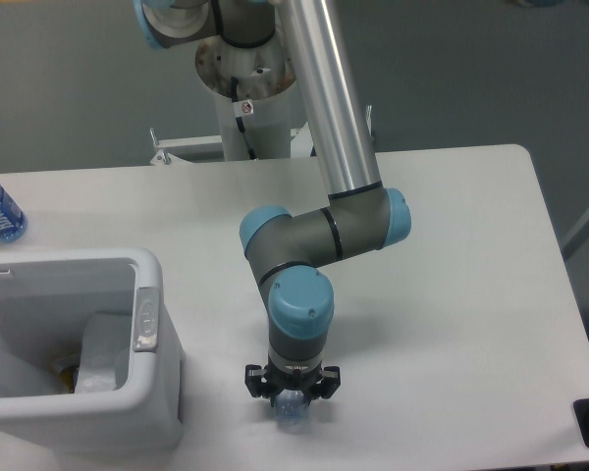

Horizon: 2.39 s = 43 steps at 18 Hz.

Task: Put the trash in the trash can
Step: 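Close the gripper on the bottle's cap end and lift it, then carry the bottle over the white bin and lower it in, then open the gripper and raise it away from the bin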

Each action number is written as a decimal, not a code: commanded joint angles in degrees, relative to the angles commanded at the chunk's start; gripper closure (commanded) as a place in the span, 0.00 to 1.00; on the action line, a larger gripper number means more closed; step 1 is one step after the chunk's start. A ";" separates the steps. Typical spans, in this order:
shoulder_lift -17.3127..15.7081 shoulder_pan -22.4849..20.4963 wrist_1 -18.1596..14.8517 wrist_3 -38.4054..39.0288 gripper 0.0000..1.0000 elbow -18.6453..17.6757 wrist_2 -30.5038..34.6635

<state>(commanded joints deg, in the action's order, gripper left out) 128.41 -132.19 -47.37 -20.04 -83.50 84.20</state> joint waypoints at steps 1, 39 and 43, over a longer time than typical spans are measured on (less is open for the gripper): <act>-0.53 -0.09 0.00 0.00 0.44 0.53 0.00; -14.51 13.01 10.28 19.16 0.00 15.65 -7.92; -14.07 8.27 10.28 18.99 0.00 15.65 0.06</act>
<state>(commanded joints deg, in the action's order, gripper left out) 114.34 -123.91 -37.09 -1.05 -67.85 84.26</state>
